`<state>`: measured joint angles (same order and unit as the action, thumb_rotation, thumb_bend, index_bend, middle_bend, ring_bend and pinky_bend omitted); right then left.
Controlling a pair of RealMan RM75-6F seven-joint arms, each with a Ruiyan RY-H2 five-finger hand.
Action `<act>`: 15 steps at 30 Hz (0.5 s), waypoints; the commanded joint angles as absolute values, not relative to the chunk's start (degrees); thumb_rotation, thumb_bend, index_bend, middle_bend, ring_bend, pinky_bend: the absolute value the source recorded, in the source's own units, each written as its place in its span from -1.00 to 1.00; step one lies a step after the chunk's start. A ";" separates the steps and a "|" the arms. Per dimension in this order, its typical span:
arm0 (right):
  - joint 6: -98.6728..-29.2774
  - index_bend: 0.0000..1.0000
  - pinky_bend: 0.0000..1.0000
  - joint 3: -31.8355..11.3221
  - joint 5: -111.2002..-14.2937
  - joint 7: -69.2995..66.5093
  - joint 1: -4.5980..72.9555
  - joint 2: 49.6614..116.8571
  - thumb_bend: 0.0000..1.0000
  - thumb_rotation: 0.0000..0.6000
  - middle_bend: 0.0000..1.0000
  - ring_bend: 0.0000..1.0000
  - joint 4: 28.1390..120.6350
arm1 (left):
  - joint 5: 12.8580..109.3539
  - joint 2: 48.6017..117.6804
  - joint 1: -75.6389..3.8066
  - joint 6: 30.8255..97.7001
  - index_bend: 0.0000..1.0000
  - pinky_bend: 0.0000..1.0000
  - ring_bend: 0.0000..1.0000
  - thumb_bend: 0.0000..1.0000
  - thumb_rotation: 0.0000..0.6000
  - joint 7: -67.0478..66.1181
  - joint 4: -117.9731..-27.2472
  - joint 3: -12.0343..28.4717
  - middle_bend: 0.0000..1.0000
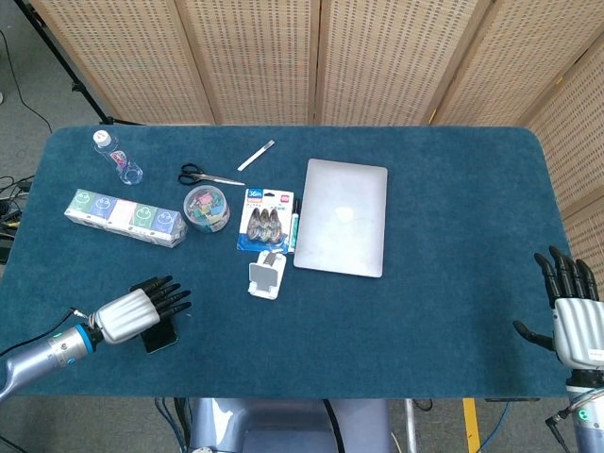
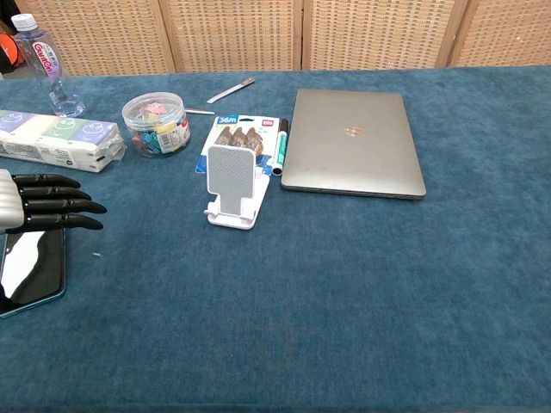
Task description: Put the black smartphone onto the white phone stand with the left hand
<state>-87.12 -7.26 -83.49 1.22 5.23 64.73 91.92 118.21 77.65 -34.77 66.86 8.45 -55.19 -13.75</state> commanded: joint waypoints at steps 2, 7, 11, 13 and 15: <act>-87.18 -1.00 -1.00 -7.44 -83.24 1.00 5.18 64.60 -1.00 1.00 -1.00 -1.00 91.92 | 117.72 76.95 -36.52 64.61 -1.00 -1.00 -1.00 -0.77 1.00 8.63 -57.53 -14.50 -1.00; -86.96 -1.00 -1.00 -7.50 -82.97 0.76 5.18 64.49 -1.00 1.00 -1.00 -1.00 91.75 | 117.68 77.20 -37.71 63.17 -1.00 -0.98 -1.00 -0.77 1.00 9.90 -57.21 -15.83 -1.00; -86.85 -1.00 -1.00 -7.61 -82.79 0.69 5.23 64.52 -1.00 1.00 -1.00 -1.00 91.76 | 117.09 77.71 -37.71 63.18 -1.00 -0.95 -1.00 -0.77 1.00 11.28 -56.41 -16.68 -1.00; -86.83 -1.00 -1.00 -7.59 -82.82 0.61 5.23 64.50 -1.00 1.00 -1.00 -1.00 91.80 | 116.84 78.04 -37.59 63.13 -1.00 -0.95 -1.00 -0.77 1.00 11.71 -55.98 -16.99 -1.00; -86.86 -1.00 -1.00 -7.54 -82.92 0.61 5.21 64.49 -1.00 1.00 -1.00 -1.00 91.83 | 116.42 78.58 -37.39 63.15 -0.99 -0.93 -1.00 -0.77 1.00 12.57 -55.49 -17.21 -1.00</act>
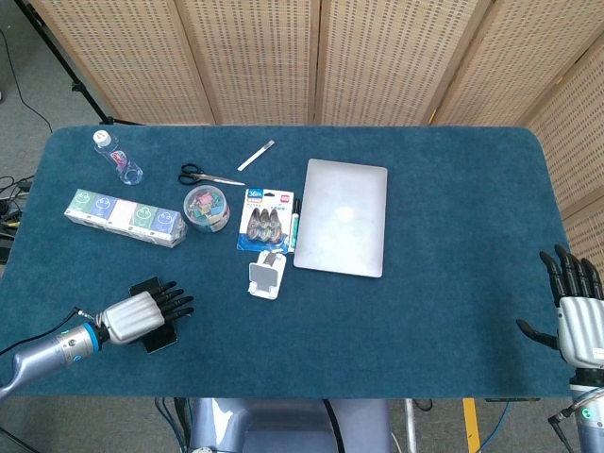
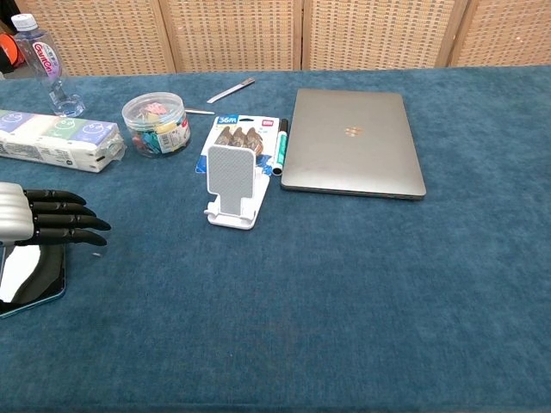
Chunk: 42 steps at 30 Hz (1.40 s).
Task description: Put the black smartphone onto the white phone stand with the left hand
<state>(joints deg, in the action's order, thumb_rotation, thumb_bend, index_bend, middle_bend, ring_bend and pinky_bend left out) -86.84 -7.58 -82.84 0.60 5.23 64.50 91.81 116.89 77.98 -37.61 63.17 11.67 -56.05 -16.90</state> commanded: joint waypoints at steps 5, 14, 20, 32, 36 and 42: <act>-86.96 -1.00 -1.00 -7.54 -82.94 0.46 5.13 64.39 -1.00 1.00 -1.00 -1.00 91.89 | 116.47 79.83 -36.85 65.59 -0.83 -0.81 -1.00 -0.77 1.00 14.03 -52.73 -17.85 -1.00; -86.64 -1.00 -1.00 -7.45 -82.93 0.32 5.20 64.40 -1.00 1.00 -1.00 -1.00 91.97 | 116.48 82.81 -34.49 70.26 -0.70 -0.75 -1.00 -0.77 1.00 16.08 -45.90 -19.59 -1.00; -86.60 -1.00 -1.00 -7.41 -82.98 0.29 5.20 64.38 -1.00 1.00 -1.00 -1.00 92.02 | 116.15 84.50 -33.54 72.83 -0.59 -0.71 -0.91 -0.77 1.00 16.26 -42.99 -19.76 -0.90; -86.35 -1.00 -1.00 -7.28 -83.03 0.25 5.25 64.46 -1.00 1.00 -1.00 -1.00 92.05 | 115.42 87.60 -31.45 76.12 -0.27 -0.47 -0.63 -0.80 1.00 16.43 -37.46 -20.13 -0.56; -86.40 -1.00 -1.00 -7.30 -83.05 0.17 5.24 64.46 -1.00 1.00 -1.00 -1.00 92.09 | 114.91 88.51 -30.51 78.97 -0.13 -0.39 -0.52 -0.79 1.00 17.05 -35.29 -19.70 -0.42; -86.35 -1.00 -1.00 -7.19 -83.16 0.15 5.23 64.45 -1.00 1.00 -1.00 -1.00 92.13 | 115.12 90.46 -29.10 82.40 0.14 -0.29 -0.36 -0.69 1.00 18.40 -30.88 -20.10 -0.23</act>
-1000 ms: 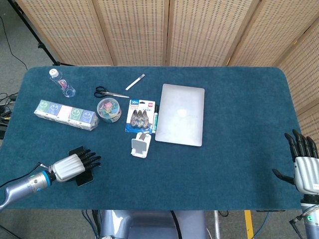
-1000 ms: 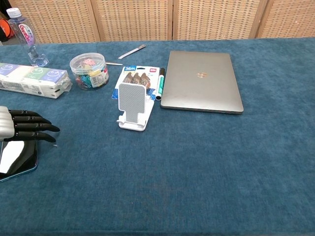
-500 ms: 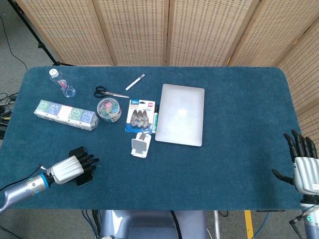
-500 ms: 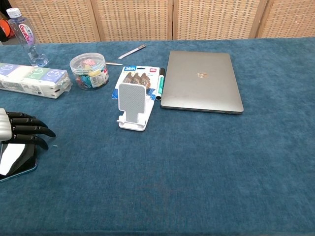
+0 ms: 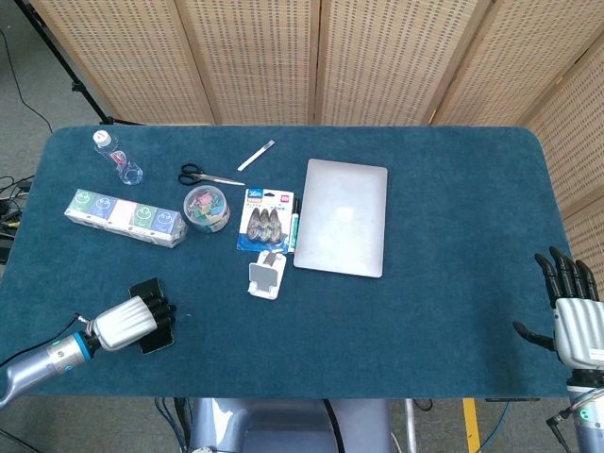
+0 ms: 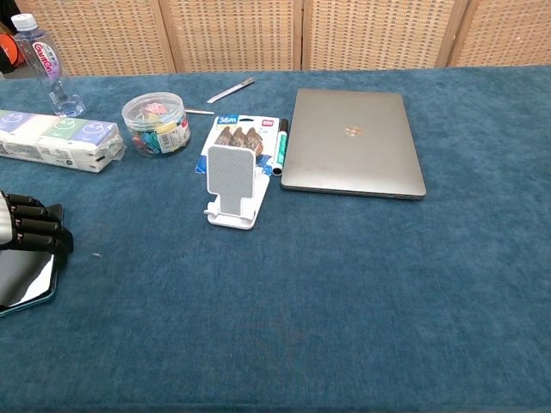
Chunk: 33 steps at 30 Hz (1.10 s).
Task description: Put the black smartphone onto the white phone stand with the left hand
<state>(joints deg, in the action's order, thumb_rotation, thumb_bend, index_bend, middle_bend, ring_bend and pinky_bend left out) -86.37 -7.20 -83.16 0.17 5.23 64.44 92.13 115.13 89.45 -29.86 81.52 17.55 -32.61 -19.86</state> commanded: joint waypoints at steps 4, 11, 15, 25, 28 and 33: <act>-86.26 -1.00 -1.00 -7.14 -83.17 0.15 5.24 64.45 -1.00 1.00 -1.00 -1.00 92.11 | 114.83 91.27 -28.62 83.37 0.15 -0.29 -0.36 -0.69 1.00 19.18 -28.92 -20.14 -0.23; -86.06 -1.00 -1.00 -7.18 -82.98 0.07 5.28 64.40 -1.00 1.00 -1.00 -1.00 92.23 | 113.86 91.18 -28.95 87.06 0.15 -0.29 -0.36 -0.60 1.00 17.25 -26.93 -18.63 -0.23; -86.00 -1.00 -1.00 -7.14 -83.01 -0.09 5.28 64.32 -1.00 1.00 -1.00 -1.00 92.26 | 113.49 90.44 -29.54 88.62 0.16 -0.29 -0.36 -0.54 1.00 14.87 -27.21 -17.80 -0.23; -85.95 -1.00 -1.00 -7.22 -82.85 -0.53 5.25 64.07 -1.00 1.00 -1.00 -1.00 92.48 | 114.49 86.82 -33.10 94.13 0.17 -0.29 -0.35 -0.54 1.00 -1.58 -31.17 -14.85 -0.23; -85.89 -1.00 -1.00 -7.21 -82.85 -0.76 5.23 63.94 -1.00 1.00 -1.00 -1.00 92.56 | 115.18 84.22 -35.39 95.08 0.17 -0.29 -0.36 -0.55 1.00 -7.20 -36.05 -13.62 -0.23; -85.87 -1.00 -1.00 -7.31 -82.75 -1.43 5.19 63.58 -1.00 1.00 -1.00 -1.00 92.88 | 117.42 77.58 -41.75 91.80 0.17 -0.29 -0.36 -0.56 1.00 -18.44 -50.80 -11.12 -0.23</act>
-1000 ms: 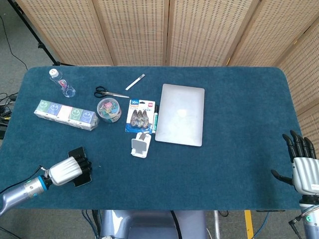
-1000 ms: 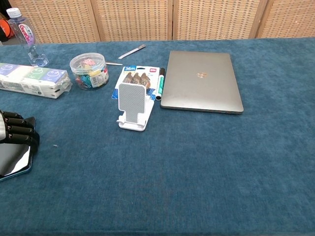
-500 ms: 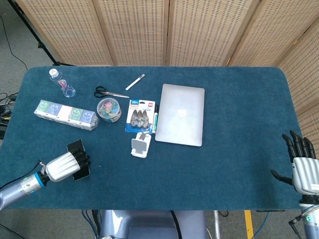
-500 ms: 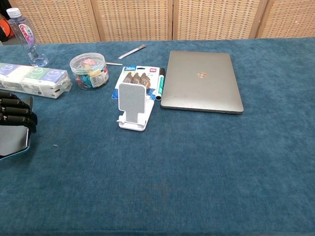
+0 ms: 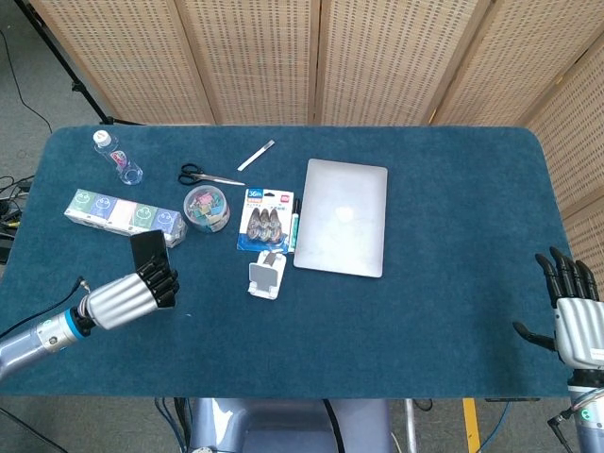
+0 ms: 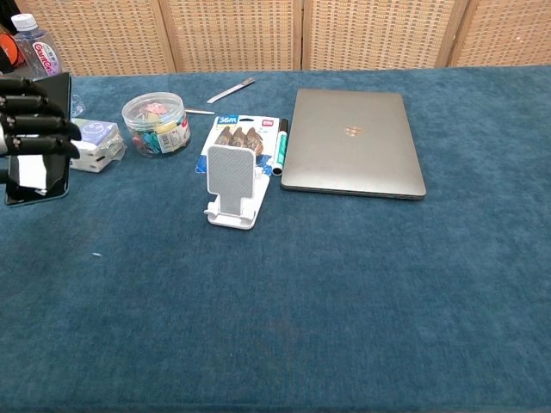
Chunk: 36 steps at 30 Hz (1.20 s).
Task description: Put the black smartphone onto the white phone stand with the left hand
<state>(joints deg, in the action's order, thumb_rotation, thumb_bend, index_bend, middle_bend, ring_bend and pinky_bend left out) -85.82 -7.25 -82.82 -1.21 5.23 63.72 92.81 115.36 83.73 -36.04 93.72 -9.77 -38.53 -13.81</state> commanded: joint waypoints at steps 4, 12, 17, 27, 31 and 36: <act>-85.91 -1.00 -1.00 -7.51 -82.54 -2.35 5.11 63.16 -1.00 1.00 -1.00 -1.00 93.04 | 118.86 72.64 -46.41 85.85 0.17 -0.29 -0.36 -0.56 1.00 -26.60 -63.68 -8.83 -0.23; -85.52 -1.00 -1.00 -7.60 -82.33 -4.38 5.05 62.34 -1.00 1.00 -1.00 -1.00 93.26 | 121.38 69.97 -52.87 70.63 0.17 -0.29 -0.36 -0.57 1.00 -41.37 -77.07 -5.56 -0.23; -85.32 -1.00 -1.00 -7.42 -82.76 -5.79 5.03 61.78 -1.00 1.00 -1.00 -1.00 93.48 | 120.15 73.34 -52.42 66.05 0.17 -0.29 -0.35 -0.57 1.00 -49.98 -77.65 -2.98 -0.23; -85.05 -1.00 -1.00 -7.33 -82.68 -7.22 4.95 61.15 -1.00 1.00 -1.00 -1.00 93.62 | 119.49 86.71 -49.36 68.10 0.17 -0.29 -0.35 -0.60 1.00 -53.81 -66.58 -1.66 -0.23; -84.99 -1.00 -1.00 -7.48 -82.43 -7.59 4.96 61.02 -1.00 1.00 -1.00 -1.00 93.61 | 119.63 89.93 -48.81 69.49 0.17 -0.29 -0.35 -0.60 1.00 -53.17 -62.79 -1.82 -0.23; -84.76 -1.00 -1.00 -7.63 -82.19 -7.61 5.12 61.03 -1.00 1.00 -1.00 -1.00 93.81 | 119.46 91.35 -48.60 69.62 0.17 -0.29 -0.35 -0.60 1.00 -52.84 -60.13 -2.11 -0.23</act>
<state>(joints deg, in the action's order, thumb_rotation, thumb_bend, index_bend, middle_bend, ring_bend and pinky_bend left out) -84.77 -7.62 -82.19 -7.61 5.11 61.03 93.81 119.51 90.95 -48.68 69.56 -52.99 -60.66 -2.01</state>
